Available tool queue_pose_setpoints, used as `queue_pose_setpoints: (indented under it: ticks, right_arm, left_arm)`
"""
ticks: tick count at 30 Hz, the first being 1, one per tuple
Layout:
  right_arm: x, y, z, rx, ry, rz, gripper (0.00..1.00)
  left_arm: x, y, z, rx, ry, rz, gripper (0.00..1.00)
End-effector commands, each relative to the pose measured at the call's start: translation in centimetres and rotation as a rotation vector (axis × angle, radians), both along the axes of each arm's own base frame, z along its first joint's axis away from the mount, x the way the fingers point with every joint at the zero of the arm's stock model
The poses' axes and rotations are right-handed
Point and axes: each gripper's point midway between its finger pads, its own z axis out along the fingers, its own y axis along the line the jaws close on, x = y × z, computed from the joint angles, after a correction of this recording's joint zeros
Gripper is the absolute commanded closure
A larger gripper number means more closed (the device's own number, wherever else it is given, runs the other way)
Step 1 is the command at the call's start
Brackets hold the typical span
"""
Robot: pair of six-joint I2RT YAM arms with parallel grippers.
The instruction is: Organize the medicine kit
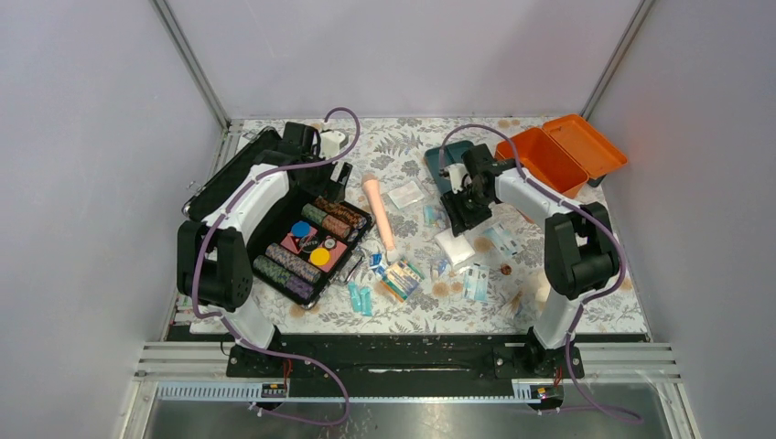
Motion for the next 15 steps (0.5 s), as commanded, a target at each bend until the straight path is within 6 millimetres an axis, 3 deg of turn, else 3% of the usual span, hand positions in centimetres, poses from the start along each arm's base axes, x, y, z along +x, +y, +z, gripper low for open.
queue_pose_setpoints:
  ticks: [1, 6, 11, 15]
  right_arm:
    - [1.0, -2.3, -1.2, -0.12, -0.035, -0.159, 0.46]
    - [0.0, -1.8, -2.5, -0.093, 0.02, -0.154, 0.46]
    - [-1.4, 0.4, -3.1, 0.016, 0.117, -0.036, 0.47]
    - [-1.3, 0.7, -4.2, 0.018, 0.156, -0.007, 0.54]
  left_arm:
    - [0.4, -0.1, 2.7, -0.028, -0.07, 0.022, 0.13]
    - [0.4, -0.3, 2.5, -0.04, -0.056, 0.028, 0.13]
    - [0.7, 0.0, 2.4, -0.022, -0.063, 0.029, 0.13]
    - [0.8, 0.3, 2.3, -0.005, -0.068, 0.031, 0.13]
